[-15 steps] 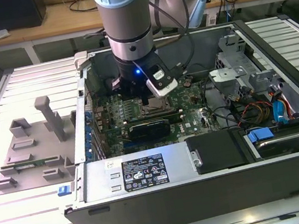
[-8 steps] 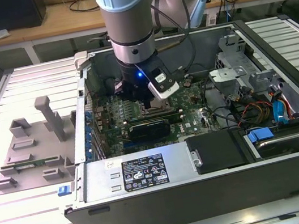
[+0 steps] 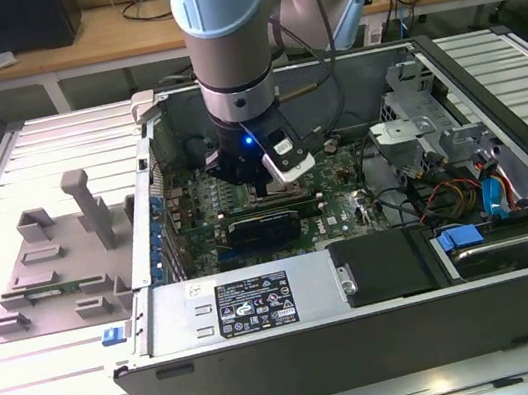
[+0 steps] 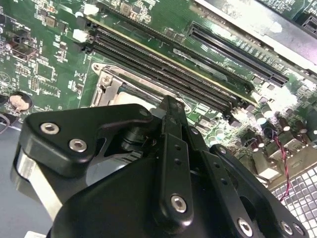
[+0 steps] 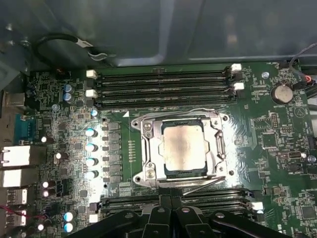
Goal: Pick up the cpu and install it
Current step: 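Install the second cpu locking lever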
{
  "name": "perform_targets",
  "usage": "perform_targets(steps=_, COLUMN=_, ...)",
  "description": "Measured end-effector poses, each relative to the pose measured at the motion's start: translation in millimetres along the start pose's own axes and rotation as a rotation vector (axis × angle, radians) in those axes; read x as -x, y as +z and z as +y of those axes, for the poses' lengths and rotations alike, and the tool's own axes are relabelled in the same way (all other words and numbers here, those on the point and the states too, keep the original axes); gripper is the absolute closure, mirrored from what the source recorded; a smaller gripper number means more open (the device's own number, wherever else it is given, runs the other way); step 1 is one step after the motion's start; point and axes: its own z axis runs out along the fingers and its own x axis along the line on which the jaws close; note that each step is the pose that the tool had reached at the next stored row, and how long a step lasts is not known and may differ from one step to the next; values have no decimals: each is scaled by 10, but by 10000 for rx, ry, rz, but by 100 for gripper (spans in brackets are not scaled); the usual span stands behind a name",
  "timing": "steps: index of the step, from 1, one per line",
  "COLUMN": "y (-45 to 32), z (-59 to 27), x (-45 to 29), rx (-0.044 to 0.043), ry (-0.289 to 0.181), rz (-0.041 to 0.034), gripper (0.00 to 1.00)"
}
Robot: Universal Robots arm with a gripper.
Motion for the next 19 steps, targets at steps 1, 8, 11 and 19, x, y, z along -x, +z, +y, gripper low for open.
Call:
perform_targets(steps=1, y=22, z=-6, x=-30, rx=-11, ry=60, rz=-10, gripper=89)
perform_targets(steps=8, y=140, z=-47, x=-65, rx=-58, ry=252, rz=41, gripper=89)
perform_targets(steps=11, y=159, z=-54, x=-72, rx=-56, ry=255, rz=40, gripper=89)
perform_targets(steps=19, y=208, z=-79, x=-132, rx=337, ry=272, rz=68, gripper=89)
